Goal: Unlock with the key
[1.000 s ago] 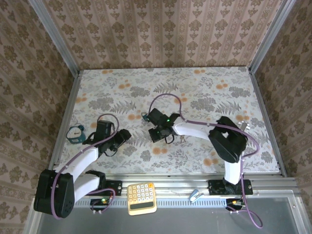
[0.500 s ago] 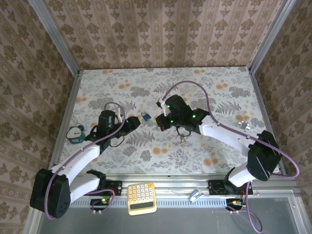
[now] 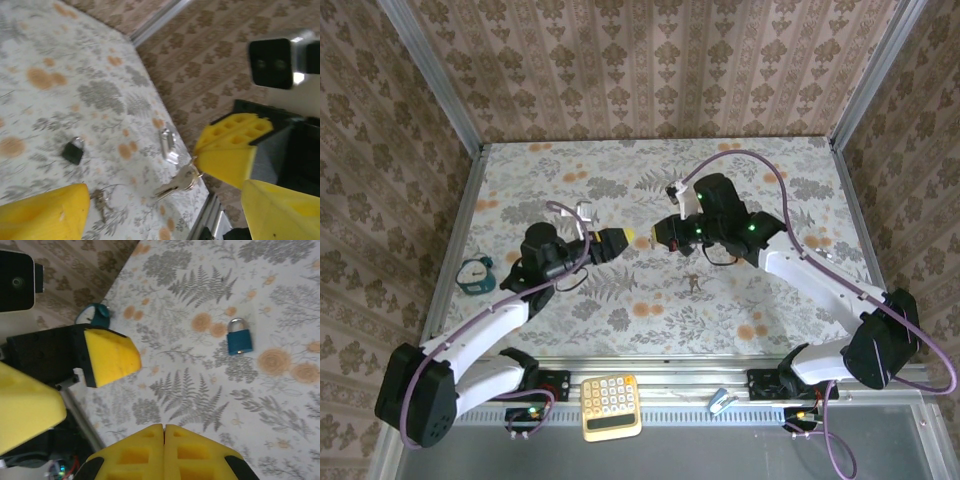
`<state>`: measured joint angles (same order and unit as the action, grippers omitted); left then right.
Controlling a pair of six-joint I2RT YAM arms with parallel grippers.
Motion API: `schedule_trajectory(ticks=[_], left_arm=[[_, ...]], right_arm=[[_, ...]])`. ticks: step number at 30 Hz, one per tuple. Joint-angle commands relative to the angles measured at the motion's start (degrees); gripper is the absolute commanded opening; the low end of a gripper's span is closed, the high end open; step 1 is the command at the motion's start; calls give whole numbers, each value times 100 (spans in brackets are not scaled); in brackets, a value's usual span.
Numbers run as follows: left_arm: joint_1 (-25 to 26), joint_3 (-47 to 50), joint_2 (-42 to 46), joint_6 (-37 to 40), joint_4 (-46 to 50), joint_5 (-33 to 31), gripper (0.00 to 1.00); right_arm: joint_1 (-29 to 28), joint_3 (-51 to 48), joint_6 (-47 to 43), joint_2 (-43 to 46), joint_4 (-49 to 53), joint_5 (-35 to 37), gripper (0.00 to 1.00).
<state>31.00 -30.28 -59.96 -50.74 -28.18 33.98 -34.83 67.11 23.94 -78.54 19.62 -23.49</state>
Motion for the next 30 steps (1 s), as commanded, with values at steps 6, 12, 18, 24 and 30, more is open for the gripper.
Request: schedule_trajectory(ticks=[6, 12, 18, 24, 30], left_arm=[[285, -457, -247, 275, -769, 638, 85], [491, -671, -407, 200, -922, 769, 85], [546, -692, -513, 92, -983, 850, 72], [559, -593, -500, -21, -1093, 878, 58], [580, -488, -463, -32, -1071, 883, 55]], right_arm=[[98, 412, 547, 58, 86, -1137, 0], [110, 417, 704, 6, -58, -1399, 0], [125, 419, 783, -29, -131, -1453, 0], [225, 452, 842, -3, -168, -1476, 0], [369, 403, 1022, 63, -318, -1515, 0]])
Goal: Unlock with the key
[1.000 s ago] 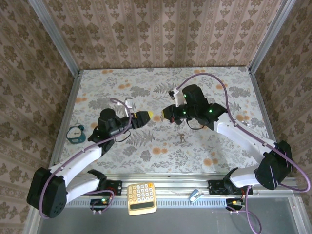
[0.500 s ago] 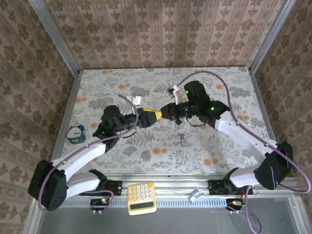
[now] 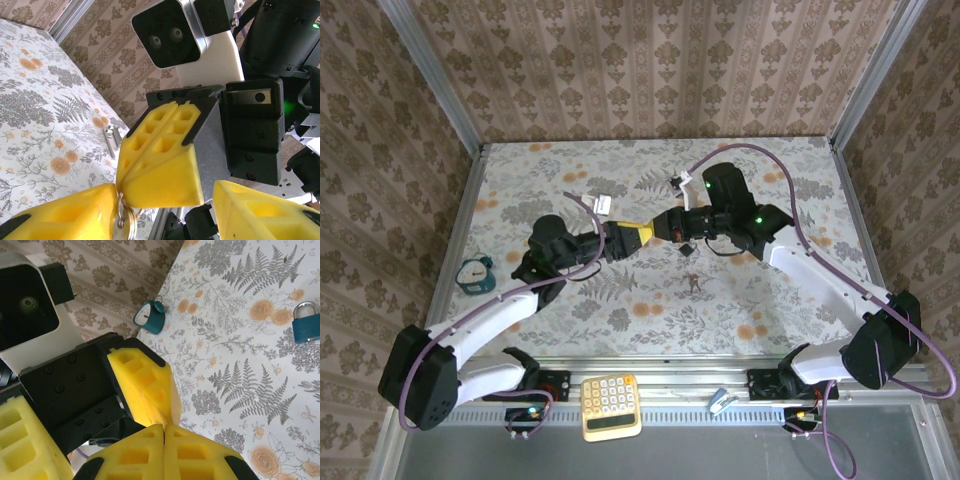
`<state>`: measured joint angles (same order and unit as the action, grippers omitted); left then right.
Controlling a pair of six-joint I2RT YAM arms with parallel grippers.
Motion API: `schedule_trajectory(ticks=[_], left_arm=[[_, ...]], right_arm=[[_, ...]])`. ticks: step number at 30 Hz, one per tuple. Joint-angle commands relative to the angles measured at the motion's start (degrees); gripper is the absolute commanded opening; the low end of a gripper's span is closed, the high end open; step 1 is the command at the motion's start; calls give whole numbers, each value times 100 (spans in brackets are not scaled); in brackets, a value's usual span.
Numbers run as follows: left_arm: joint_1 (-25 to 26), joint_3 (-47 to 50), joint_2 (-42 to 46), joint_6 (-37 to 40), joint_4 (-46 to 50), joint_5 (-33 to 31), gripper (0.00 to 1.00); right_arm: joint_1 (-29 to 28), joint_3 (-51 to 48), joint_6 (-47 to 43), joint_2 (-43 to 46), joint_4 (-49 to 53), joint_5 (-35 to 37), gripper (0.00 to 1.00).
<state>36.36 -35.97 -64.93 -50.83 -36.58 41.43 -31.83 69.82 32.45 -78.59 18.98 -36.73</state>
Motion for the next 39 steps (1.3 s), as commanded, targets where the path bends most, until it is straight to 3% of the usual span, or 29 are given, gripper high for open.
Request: schedule_trajectory(ticks=[1, 3, 7, 17, 20, 21, 23, 25, 34, 39], left_arm=[[39, 102, 34, -23, -216, 131, 58], [36, 133, 33, 8, -147, 73, 65], [38, 136, 0, 29, -178, 74, 64], [38, 181, 50, 72, -112, 85, 43], [38, 223, 75, 72, -109, 60, 41], [38, 237, 77, 80, -113, 50, 42], [35, 248, 77, 112, -87, -9, 58], [34, 218, 77, 179, 8, -94, 67], [41, -66, -210, 164, -179, 84, 74], [68, -61, -226, 64, -326, 188, 67]], right_arm=[[85, 128, 188, 77, -281, -207, 0], [98, 126, 226, 109, -319, -241, 0], [115, 145, 257, 119, -329, -251, 0], [205, 119, 295, 130, -348, -220, 0], [230, 119, 309, 150, -348, -238, 0], [235, 119, 318, 157, -354, -245, 0], [246, 111, 360, 155, -404, -319, 0], [248, 107, 408, 149, -434, -391, 0], [248, -34, 549, 169, -598, -562, 0], [248, -65, 552, 160, -644, -511, 0]])
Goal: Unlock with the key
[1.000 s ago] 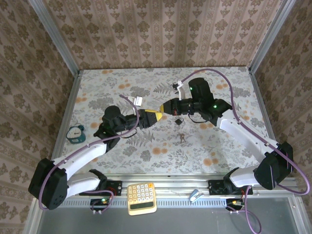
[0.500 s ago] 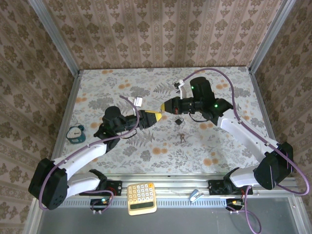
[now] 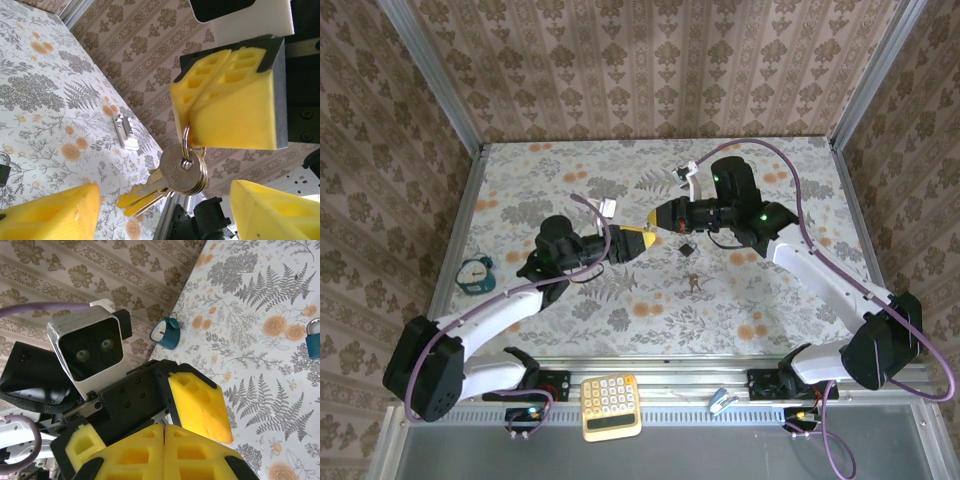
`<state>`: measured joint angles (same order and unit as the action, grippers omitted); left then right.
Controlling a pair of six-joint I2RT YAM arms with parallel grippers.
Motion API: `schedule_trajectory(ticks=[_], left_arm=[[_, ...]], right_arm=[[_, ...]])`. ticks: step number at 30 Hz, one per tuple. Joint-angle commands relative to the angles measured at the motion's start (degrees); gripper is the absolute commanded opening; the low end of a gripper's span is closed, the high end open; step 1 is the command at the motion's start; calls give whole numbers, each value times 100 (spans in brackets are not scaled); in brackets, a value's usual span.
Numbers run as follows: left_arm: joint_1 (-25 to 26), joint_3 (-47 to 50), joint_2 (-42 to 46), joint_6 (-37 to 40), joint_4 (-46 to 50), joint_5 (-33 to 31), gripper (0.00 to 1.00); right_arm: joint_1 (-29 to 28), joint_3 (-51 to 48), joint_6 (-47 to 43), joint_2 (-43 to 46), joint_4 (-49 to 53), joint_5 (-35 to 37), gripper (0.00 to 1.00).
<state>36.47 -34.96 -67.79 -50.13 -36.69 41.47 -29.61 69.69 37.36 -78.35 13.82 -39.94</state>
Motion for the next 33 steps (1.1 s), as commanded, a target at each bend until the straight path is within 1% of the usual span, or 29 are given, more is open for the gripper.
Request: schedule_trajectory(ticks=[1, 4, 5, 8, 10, 15, 17, 19, 26, 29, 31, 33], left_arm=[[56, -136, 100, 3, -298, 165, 64], [47, -70, 248, 86, -129, 78, 60], [52, -63, 319, 127, -39, 37, 61], [44, -62, 486, 254, 184, -56, 70], [45, -86, 532, 300, 238, -34, 71], [57, -160, 427, 260, 192, 115, 72], [55, -151, 374, 219, 141, 128, 68], [59, -128, 354, 214, 153, 112, 62], [44, -69, 470, 321, 397, 19, 47], [32, -72, 468, 347, 444, 23, 43], [35, -72, 455, 362, 474, 30, 37], [31, -59, 459, 372, 513, 24, 35]], right_arm=[[20, -52, 60, 132, -132, -189, 0], [22, -39, 43, 102, -111, -199, 0], [24, -35, 37, 94, -102, -205, 0], [20, -21, 34, 63, -89, -251, 0], [22, -33, 48, 26, -71, -260, 0], [17, -79, 150, 8, -189, -308, 0], [14, -78, 142, 26, -181, -275, 0], [25, -66, 97, 45, -122, -238, 0], [29, -43, 34, 72, -39, -224, 0], [34, -45, 27, 82, -37, -213, 0], [36, -52, 35, 86, -54, -207, 0], [41, -46, 42, 83, -52, -205, 0]])
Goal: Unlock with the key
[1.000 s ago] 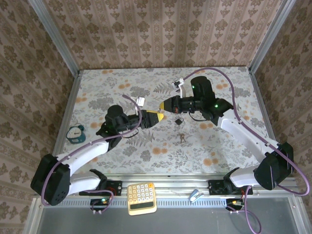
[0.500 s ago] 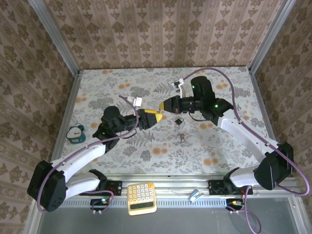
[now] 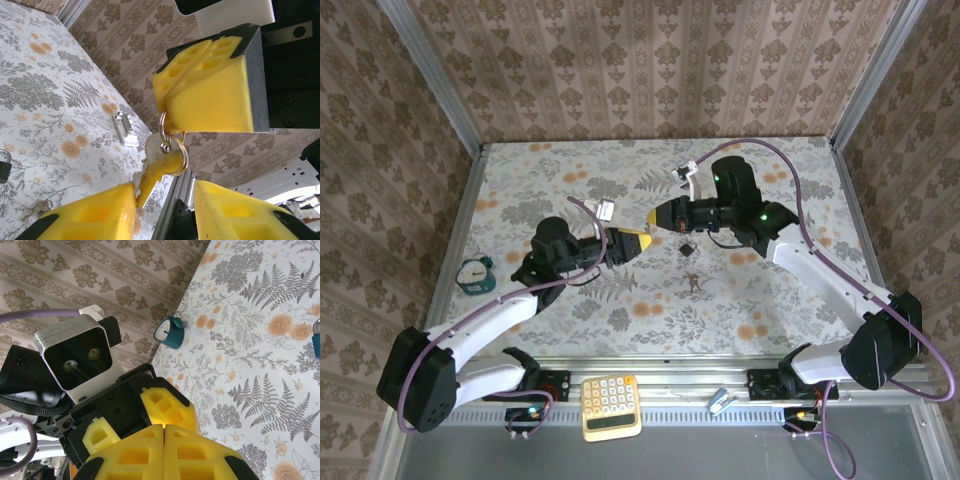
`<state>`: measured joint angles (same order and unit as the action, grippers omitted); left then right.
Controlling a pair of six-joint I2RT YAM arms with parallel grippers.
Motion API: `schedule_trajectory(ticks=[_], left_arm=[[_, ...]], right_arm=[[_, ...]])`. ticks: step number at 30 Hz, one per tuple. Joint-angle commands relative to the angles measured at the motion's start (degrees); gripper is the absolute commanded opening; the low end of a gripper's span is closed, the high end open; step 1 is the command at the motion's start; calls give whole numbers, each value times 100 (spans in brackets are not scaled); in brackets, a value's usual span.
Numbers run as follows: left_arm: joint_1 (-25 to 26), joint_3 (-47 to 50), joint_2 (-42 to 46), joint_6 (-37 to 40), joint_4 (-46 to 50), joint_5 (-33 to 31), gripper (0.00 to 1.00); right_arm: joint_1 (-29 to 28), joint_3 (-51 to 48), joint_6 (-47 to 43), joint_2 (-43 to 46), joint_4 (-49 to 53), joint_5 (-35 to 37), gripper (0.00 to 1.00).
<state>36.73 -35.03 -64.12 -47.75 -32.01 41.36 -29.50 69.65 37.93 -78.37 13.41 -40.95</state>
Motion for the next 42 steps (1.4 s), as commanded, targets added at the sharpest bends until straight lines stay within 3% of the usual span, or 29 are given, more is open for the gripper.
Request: schedule_trajectory(ticks=[1, 7, 11, 16, 22, 27, 31, 35, 42], left_arm=[[0, -49, 92, 154, 60, 26, 32], [-45, -8, 103, 178, 90, -32, 16], [-69, -31, 110, 246, 254, -58, 15], [-122, 4, 157, 299, 419, -107, 2], [-175, -132, 257, 553, 998, -181, 0], [-184, -619, 329, 1203, 2345, -347, 0], [-182, -1109, 246, 1705, 3315, -410, 0], [-166, -1594, 53, 2209, 4318, -795, 0], [-175, -2074, -353, 2644, 5172, -854, 0]], right_arm=[[32, -39, -12, 85, -10, -106, 0], [32, -21, -4, 98, -8, -133, 0], [54, -5, -14, 108, 7, -124, 0], [93, 20, -3, 125, 7, -153, 0], [163, -8, -75, 128, 83, -174, 0], [224, -65, -285, 152, 208, -205, 1], [243, -171, -383, 155, 213, -212, 9], [288, -322, -436, 165, 154, -128, 30], [456, -638, -425, 191, -109, -108, 38]])
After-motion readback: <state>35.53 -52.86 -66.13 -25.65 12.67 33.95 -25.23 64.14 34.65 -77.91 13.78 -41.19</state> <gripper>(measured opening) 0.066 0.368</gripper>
